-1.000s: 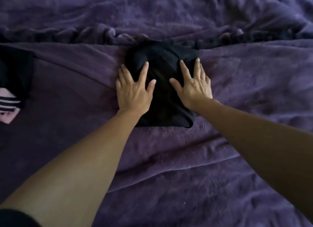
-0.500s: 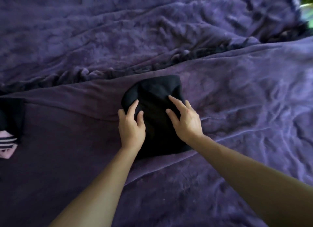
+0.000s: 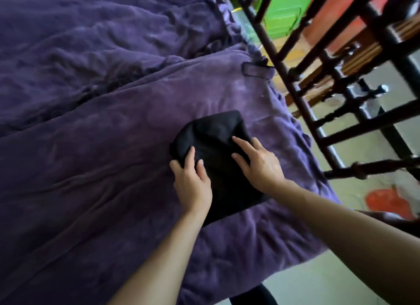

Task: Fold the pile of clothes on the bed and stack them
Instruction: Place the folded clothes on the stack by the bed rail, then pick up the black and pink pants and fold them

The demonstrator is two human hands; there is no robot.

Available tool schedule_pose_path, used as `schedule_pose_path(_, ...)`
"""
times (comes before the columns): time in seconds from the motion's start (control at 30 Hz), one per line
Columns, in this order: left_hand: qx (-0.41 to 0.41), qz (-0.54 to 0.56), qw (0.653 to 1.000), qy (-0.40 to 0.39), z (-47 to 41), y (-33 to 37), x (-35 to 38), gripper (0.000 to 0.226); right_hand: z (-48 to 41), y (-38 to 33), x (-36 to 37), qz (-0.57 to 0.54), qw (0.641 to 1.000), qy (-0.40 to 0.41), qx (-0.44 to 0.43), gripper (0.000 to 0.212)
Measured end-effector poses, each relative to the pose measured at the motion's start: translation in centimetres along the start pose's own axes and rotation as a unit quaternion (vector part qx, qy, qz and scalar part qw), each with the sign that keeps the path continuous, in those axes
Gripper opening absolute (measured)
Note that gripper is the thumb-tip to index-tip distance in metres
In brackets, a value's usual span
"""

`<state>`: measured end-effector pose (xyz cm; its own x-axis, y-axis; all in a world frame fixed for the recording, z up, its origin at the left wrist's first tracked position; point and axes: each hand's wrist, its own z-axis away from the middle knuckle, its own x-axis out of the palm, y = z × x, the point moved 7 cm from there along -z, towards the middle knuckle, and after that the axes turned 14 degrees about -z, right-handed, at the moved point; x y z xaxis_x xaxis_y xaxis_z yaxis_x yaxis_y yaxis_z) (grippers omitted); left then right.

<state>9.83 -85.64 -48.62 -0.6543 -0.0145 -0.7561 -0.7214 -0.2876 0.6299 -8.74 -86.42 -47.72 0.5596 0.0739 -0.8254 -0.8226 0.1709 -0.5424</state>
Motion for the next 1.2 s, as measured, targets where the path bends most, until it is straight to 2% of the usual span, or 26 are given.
schedule_pose_path(0.2, 0.009, 0.024, 0.999, -0.044, 2.1, 8.5, 8.8, 0.041, -2.0, 10.4, -7.1, 0.050, 0.999, 0.013, 0.004, 0.049)
schedule_pose_path(0.27, 0.033, -0.017, 0.995, -0.097, 2.6, 9.5, 12.4, 0.046, -2.8, 14.5, -7.0, 0.056, 0.998, -0.007, 0.031, 0.051)
schedule_pose_path(0.3, 0.052, -0.080, 0.988, -0.118, 2.7, 9.2, 14.0, 0.050, -3.0, 16.2, -6.4, 0.071, 0.996, -0.022, 0.043, 0.053)
schedule_pose_path(0.37, 0.096, -0.247, 0.956, -0.126, 2.7, 7.7, 16.3, 0.060, -2.7, 18.5, -4.9, 0.121, 0.991, -0.038, 0.037, 0.056)
schedule_pose_path(0.43, 0.155, -0.350, 0.915, -0.124, 2.7, 6.2, 17.7, 0.068, -1.9, 19.2, -2.8, 0.146, 0.988, -0.038, -0.015, 0.058)
schedule_pose_path(0.53, 0.220, -0.408, 0.874, -0.144, 2.3, 4.8, 18.8, 0.072, -1.1, 19.9, -0.1, 0.148, 0.987, -0.066, -0.022, 0.062)
schedule_pose_path(0.63, 0.235, -0.430, 0.854, -0.174, 2.0, 4.6, 17.6, 0.071, -1.5, 19.3, -0.2, 0.168, 0.982, -0.085, 0.000, 0.064)
schedule_pose_path(0.73, 0.218, -0.441, 0.851, -0.182, 2.6, 4.5, 13.4, 0.060, -1.2, 15.4, -1.9, 0.193, 0.977, -0.089, -0.028, 0.065)
schedule_pose_path(0.9, 0.141, -0.436, 0.876, -0.150, 5.6, 1.1, 1.6, 0.030, 2.4, 3.0, -1.8, 0.171, 0.962, -0.155, -0.147, 0.054)
schedule_pose_path(1.03, 0.062, -0.444, 0.885, -0.129, 9.5, -4.8, -8.6, 0.025, 7.0, -8.0, 0.6, 0.149, 0.933, -0.216, -0.246, 0.031)
schedule_pose_path(1.2, -0.074, -0.428, 0.896, -0.095, 16.0, -14.9, -20.6, 0.024, 14.1, -21.5, 4.2, 0.135, 0.882, -0.256, -0.372, 0.015)
